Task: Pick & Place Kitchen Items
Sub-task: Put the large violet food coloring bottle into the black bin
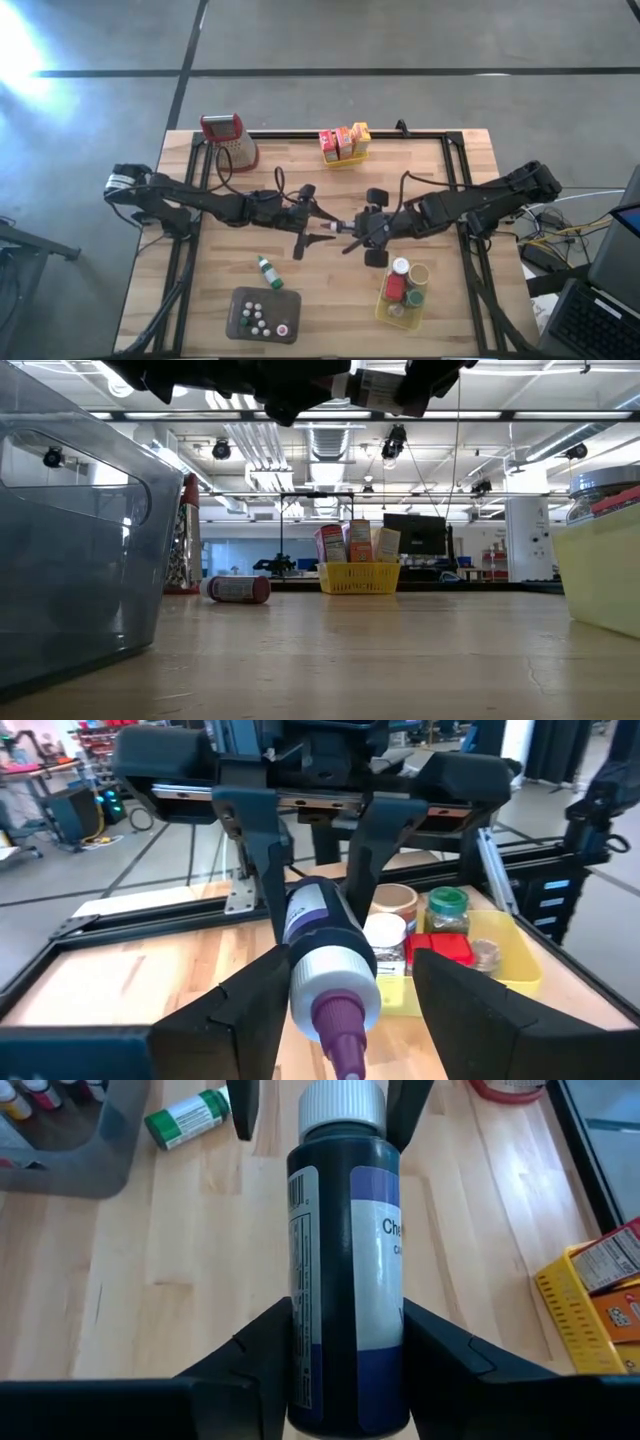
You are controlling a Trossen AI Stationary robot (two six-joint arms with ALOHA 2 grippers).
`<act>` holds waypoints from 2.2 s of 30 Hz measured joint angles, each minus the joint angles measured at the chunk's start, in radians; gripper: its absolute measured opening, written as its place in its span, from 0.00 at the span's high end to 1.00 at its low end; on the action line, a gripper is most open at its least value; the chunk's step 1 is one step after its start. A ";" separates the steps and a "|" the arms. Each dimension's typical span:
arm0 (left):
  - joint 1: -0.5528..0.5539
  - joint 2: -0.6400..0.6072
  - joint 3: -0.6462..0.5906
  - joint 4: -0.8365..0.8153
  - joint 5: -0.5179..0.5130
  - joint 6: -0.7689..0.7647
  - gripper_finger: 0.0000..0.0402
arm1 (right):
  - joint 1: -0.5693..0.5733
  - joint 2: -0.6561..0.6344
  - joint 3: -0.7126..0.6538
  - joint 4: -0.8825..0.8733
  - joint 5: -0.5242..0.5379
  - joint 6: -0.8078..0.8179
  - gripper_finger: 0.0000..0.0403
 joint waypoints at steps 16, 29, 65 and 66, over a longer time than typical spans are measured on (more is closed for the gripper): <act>0.000 0.000 0.000 -0.003 -0.123 0.045 0.48 | -0.029 0.000 -0.001 0.023 0.004 0.007 0.64; 0.002 0.005 -0.003 -0.031 -0.106 0.044 0.77 | -0.027 -0.003 0.002 0.037 0.003 -0.005 0.64; 0.000 -0.070 0.046 -0.162 -0.025 0.061 0.47 | -0.029 0.002 -0.002 0.000 0.001 -0.016 0.66; 0.000 -0.071 0.046 -0.165 -0.025 0.061 0.47 | -0.029 0.002 -0.002 0.001 0.001 -0.017 0.66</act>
